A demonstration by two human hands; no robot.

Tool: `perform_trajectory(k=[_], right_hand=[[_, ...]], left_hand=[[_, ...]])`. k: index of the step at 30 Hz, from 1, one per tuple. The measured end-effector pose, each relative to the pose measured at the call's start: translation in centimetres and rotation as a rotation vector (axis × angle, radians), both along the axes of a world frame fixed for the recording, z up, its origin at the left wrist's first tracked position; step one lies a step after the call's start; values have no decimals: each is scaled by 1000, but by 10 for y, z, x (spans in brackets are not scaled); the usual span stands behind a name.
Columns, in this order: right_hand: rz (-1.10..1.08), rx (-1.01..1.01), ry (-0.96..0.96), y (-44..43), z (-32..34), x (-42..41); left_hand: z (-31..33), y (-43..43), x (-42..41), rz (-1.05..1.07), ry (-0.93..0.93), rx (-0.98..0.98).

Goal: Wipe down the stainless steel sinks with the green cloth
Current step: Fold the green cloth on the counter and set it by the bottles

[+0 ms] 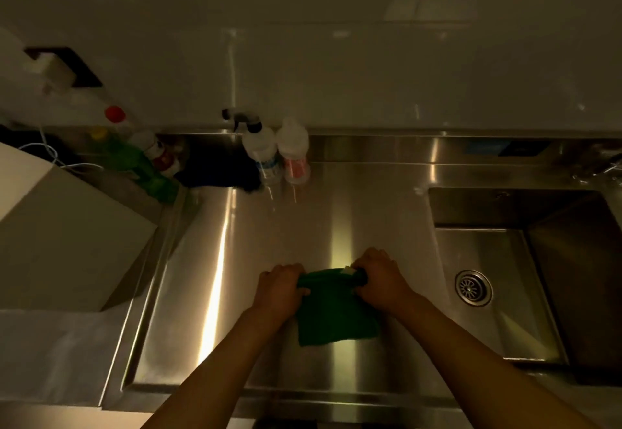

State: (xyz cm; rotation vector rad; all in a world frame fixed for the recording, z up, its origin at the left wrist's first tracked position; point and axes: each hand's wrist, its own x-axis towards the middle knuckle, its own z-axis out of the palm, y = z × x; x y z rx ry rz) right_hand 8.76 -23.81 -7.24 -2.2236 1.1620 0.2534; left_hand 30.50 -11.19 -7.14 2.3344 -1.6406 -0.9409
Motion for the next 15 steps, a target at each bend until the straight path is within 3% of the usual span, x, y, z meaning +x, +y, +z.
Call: perform_trajectory(k=[8, 15], right_hand=[[-50, 208, -114, 14, 13, 129], [-48, 233, -136, 7, 17, 214]], left_hand=[[14, 21, 125, 14, -25, -68], [28, 17, 204, 105, -79, -110]])
